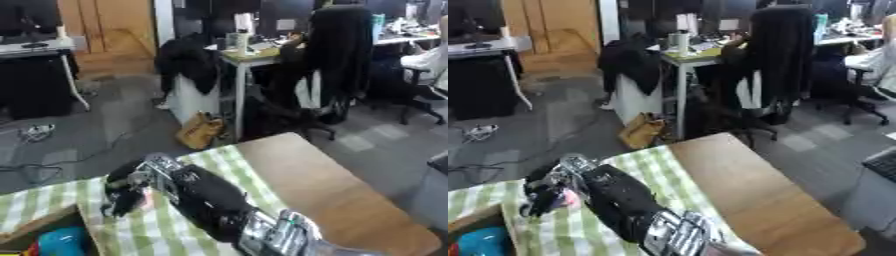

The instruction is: Pick up objects on the table and place them in the box.

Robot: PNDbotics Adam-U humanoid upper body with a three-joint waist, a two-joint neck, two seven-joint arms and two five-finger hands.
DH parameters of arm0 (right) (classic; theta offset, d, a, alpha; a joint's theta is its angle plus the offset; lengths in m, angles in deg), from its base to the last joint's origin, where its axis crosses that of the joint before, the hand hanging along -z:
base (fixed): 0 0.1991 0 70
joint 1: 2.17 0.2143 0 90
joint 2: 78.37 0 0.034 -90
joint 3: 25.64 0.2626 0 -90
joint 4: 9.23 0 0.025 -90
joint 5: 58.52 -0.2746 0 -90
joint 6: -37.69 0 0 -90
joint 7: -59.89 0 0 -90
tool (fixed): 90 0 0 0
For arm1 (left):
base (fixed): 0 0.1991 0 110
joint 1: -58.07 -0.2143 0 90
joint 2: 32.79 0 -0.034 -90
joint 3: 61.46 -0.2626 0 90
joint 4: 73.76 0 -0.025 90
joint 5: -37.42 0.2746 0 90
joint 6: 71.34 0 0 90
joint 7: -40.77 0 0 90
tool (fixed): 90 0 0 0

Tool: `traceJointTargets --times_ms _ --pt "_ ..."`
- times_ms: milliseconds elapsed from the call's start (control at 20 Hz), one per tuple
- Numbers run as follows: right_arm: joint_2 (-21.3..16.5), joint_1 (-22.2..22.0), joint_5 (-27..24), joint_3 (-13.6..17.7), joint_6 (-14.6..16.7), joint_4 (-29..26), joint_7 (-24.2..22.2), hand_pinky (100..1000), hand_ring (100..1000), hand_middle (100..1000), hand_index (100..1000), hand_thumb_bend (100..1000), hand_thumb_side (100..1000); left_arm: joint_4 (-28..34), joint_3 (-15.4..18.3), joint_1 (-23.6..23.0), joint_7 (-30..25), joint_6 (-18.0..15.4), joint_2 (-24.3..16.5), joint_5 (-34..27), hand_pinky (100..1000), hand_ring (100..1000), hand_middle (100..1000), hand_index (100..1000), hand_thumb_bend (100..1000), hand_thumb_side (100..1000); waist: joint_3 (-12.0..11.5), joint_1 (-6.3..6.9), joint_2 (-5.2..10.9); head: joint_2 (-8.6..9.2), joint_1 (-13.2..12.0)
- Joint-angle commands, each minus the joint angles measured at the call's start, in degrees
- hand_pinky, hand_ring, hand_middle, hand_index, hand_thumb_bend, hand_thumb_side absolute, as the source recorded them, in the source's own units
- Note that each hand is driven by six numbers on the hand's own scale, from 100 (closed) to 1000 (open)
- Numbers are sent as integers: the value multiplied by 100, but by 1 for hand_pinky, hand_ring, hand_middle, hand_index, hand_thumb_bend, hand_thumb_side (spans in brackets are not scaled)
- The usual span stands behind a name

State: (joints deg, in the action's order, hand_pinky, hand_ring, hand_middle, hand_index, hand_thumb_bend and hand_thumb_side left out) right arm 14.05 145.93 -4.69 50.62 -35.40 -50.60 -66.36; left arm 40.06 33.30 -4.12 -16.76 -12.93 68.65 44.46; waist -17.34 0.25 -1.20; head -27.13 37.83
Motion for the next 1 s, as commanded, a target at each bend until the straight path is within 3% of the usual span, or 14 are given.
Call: traceJointTargets --times_ms 50,400,650,850,1000 --pt "-254 179 -473 -16 -88 -257 -269 100 100 115 464 100 656 77 -7 50 10 -32 -50 10 833 875 831 861 258 1000 9 -48 159 -68 -193" --pt "-564 270 -1681 -74 -487 -655 -811 100 100 105 468 100 647 77 -1 42 27 -19 -77 39 833 875 831 861 257 1000 40 -71 161 -152 -875" --pt "-763 379 -2227 -101 -765 -961 -942 100 100 100 470 100 649 77 -3 35 33 -11 -89 50 833 875 830 861 254 1000 47 -87 171 -150 -1287" --pt "-855 418 -2695 -82 -949 -1205 -718 100 100 100 467 100 659 77 -3 28 38 -6 -93 56 833 875 830 861 254 1000 51 -91 162 -90 -1494" --pt "-890 438 -2974 -72 -1131 -1428 -211 100 100 100 468 100 665 77 -2 30 44 -2 -91 60 833 875 830 861 254 1000 52 -90 148 -36 -1531"
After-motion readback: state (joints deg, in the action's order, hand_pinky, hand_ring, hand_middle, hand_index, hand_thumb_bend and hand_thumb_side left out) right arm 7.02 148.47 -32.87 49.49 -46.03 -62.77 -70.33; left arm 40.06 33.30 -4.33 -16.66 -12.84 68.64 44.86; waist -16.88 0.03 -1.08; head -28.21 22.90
